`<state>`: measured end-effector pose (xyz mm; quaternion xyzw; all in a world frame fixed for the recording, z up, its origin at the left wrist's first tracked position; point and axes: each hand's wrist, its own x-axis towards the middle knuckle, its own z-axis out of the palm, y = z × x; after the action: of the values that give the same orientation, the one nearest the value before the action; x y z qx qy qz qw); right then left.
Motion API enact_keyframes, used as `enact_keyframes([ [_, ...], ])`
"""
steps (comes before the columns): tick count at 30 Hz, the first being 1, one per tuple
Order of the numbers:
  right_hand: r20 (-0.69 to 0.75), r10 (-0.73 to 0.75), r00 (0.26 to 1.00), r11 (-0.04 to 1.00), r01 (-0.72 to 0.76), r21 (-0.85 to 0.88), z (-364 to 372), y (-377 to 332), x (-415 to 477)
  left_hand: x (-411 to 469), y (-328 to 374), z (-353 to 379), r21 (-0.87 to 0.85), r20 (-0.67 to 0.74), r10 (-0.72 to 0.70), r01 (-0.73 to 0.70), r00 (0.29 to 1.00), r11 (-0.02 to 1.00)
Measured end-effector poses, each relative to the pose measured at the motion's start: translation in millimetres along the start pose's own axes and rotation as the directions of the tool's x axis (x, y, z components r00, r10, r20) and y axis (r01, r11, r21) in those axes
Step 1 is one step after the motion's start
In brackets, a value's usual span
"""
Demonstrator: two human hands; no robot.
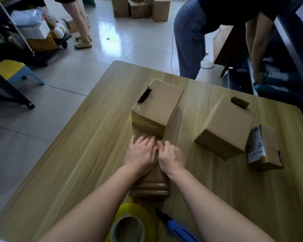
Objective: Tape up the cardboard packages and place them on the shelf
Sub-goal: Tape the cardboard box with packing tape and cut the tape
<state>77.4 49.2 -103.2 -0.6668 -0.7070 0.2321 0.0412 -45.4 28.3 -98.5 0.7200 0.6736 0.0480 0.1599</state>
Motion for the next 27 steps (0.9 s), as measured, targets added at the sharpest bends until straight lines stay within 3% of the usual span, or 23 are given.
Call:
enact_keyframes([
  [3, 0.006, -0.053, 0.999, 0.996, 0.053, -0.067, -7.5, -2.0, 4.4, 1.3, -7.2, -8.7, -0.119, -0.009, -0.026, 0.024, 1.000, 0.993],
  [5, -0.012, -0.078, 0.997, 0.993, 0.077, -0.087, -9.6, -5.6, 6.0, -0.3, -13.9, -10.5, -0.079, -0.054, -0.130, 0.126, 0.990, 0.989],
  [8, -0.002, -0.060, 0.998, 0.994, 0.059, -0.096, -4.0, -10.5, 3.7, -2.9, -17.5, -4.7, -0.070, 0.038, -0.269, 0.271, 0.962, 0.960],
  [13, -0.012, -0.017, 1.000, 0.996, 0.016, -0.092, 1.6, -13.6, 3.8, 0.8, -21.1, 2.1, -0.144, 0.026, -0.277, 0.278, 0.960, 0.950],
  [15, 0.010, 0.013, 1.000, 0.999, -0.012, -0.033, 2.4, -10.7, 4.6, 0.3, -21.4, 2.6, -0.279, 0.032, -0.283, 0.280, 0.959, 0.919],
  [17, 0.048, 0.109, 0.993, 0.975, -0.116, 0.190, 0.7, -5.9, 2.4, -3.9, -20.8, 2.5, -0.591, 0.075, -0.310, 0.293, 0.948, 0.752],
  [19, 0.116, 0.246, 0.962, 0.809, -0.270, 0.522, -1.9, -2.8, -2.4, -11.0, -17.5, 3.5, -0.839, 0.129, -0.381, 0.305, 0.915, 0.450],
  [21, 0.238, 0.277, 0.931, 0.619, -0.363, 0.697, 1.2, 0.1, -7.1, -20.4, -11.1, 4.1, -0.899, 0.195, -0.438, 0.338, 0.878, 0.278],
  [24, 0.356, 0.241, 0.903, 0.505, -0.430, 0.748, 8.1, 4.0, -13.4, -29.1, -7.0, 7.2, -0.903, 0.289, -0.496, 0.406, 0.819, 0.143],
  [27, 0.409, 0.200, 0.891, 0.520, -0.450, 0.726, 10.9, 4.2, -15.9, -30.2, -7.1, 8.0, -0.873, 0.362, -0.475, 0.470, 0.802, 0.129],
])
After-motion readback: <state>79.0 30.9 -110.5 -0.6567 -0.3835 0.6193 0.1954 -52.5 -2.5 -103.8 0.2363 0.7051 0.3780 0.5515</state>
